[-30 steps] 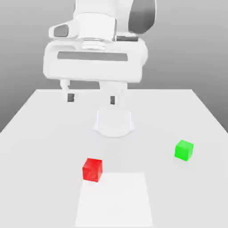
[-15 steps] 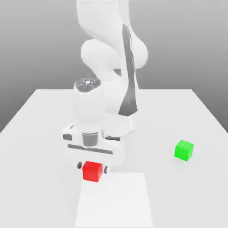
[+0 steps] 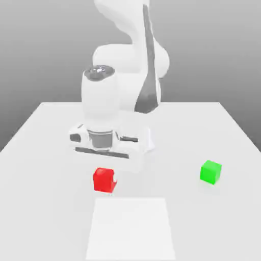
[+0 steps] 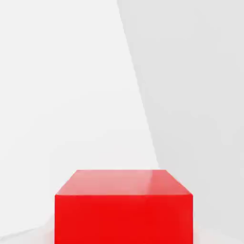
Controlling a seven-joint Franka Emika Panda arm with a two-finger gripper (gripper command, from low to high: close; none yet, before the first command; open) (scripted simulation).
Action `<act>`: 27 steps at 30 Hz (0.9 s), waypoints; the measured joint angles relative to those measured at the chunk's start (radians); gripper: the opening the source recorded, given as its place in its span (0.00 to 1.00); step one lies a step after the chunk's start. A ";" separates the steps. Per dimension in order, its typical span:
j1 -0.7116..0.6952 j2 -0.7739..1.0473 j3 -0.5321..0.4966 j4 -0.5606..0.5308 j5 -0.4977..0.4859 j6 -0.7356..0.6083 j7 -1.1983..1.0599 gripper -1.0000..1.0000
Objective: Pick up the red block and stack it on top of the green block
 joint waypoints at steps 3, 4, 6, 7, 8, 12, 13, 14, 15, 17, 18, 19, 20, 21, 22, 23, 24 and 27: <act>0.127 -0.033 0.053 0.002 0.035 -0.032 -0.087 0.00; 0.170 -0.043 0.072 0.002 0.047 -0.042 -0.118 0.00; 0.258 -0.062 0.108 0.003 0.071 -0.060 -0.178 0.00; 0.302 -0.071 0.126 0.004 0.083 -0.070 -0.207 0.00; 0.347 -0.080 0.144 0.004 0.093 -0.078 -0.237 0.00; 0.527 -0.112 0.214 0.006 0.137 -0.111 -0.354 0.00; 0.572 -0.119 0.231 0.006 0.148 -0.119 -0.383 0.00; 0.618 -0.126 0.248 0.006 0.158 -0.127 -0.412 0.00; 0.663 -0.132 0.265 0.006 0.168 -0.134 -0.441 0.00; 0.740 -0.138 0.297 0.007 0.183 -0.141 -0.490 0.00; 0.750 -0.127 0.308 0.008 0.178 -0.132 -0.495 0.00; 0.749 -0.110 0.317 0.010 0.168 -0.117 -0.493 0.00; 0.743 -0.089 0.324 0.011 0.156 -0.099 -0.486 0.00; 0.736 -0.067 0.330 0.013 0.141 -0.078 -0.477 0.00; 0.728 -0.043 0.335 0.014 0.125 -0.055 -0.467 0.00; 0.720 -0.018 0.339 0.015 0.107 -0.032 -0.455 0.00; 0.712 0.008 0.342 0.016 0.089 -0.007 -0.443 0.00; 0.689 0.090 0.349 0.016 0.027 0.073 -0.400 0.00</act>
